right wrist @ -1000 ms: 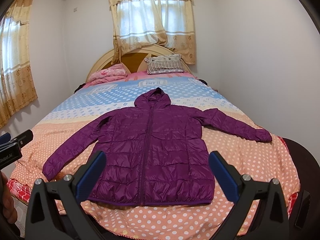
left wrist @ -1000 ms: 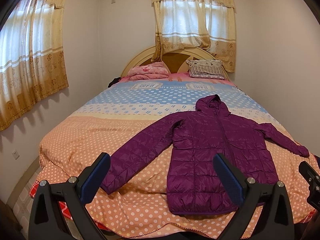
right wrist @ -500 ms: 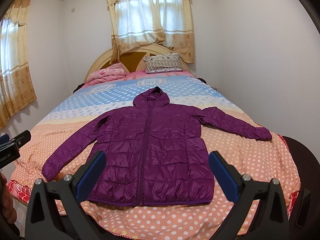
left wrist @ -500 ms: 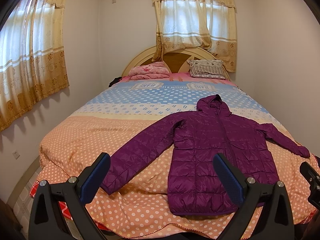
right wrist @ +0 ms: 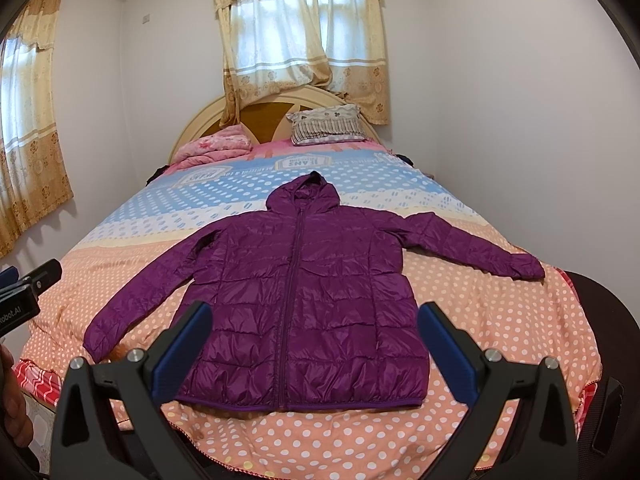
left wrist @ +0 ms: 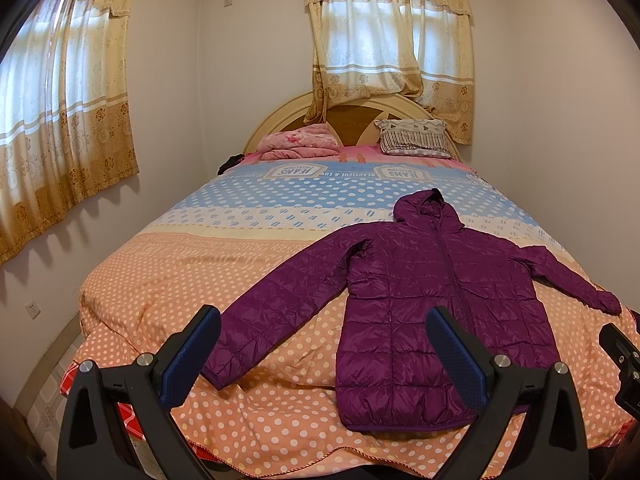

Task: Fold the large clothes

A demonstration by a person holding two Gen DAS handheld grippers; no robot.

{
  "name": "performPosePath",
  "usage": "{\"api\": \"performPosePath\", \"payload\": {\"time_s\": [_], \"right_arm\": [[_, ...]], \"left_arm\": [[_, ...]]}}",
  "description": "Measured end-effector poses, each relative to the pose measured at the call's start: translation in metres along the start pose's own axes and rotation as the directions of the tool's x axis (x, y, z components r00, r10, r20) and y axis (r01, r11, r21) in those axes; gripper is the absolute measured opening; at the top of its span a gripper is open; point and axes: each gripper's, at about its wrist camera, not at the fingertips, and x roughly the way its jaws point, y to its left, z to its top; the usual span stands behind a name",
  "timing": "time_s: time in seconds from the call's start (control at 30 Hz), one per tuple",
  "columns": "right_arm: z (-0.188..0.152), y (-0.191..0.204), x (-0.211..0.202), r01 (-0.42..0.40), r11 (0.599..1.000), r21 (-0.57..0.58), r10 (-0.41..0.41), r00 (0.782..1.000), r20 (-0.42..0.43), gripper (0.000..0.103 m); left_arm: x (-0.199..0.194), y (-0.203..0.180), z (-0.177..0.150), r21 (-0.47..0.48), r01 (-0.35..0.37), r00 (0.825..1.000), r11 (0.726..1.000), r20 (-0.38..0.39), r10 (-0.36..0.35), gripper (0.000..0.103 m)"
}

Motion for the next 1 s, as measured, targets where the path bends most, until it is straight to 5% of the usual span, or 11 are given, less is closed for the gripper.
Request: {"api": "performPosePath", "payload": {"time_s": [0.7, 0.8, 1.0], "right_arm": [[-0.003, -0.006, 0.011, -0.014, 1.0, 0.02, 0.014, 1.0, -0.019, 0.103], [-0.003, -0.023, 0.033, -0.051, 0.997, 0.05, 0.053, 0.997, -0.048, 0.103], [0.004, -0.089, 0.096, 0.086, 0.991, 0.105, -0.076, 0.992, -0.097, 0.103]], "left_arm": [[0.011, 0.0, -0.005, 0.011, 0.022, 1.0, 1.0, -0.019, -0.022, 0.102], [0.034, -0.005, -0.005, 0.027, 0.049, 0.998, 0.998, -0.049, -0.048, 0.102], [0.114, -0.021, -0.005, 0.125, 0.006, 0.997, 0.992, -0.075, 0.004, 0.102]]}}
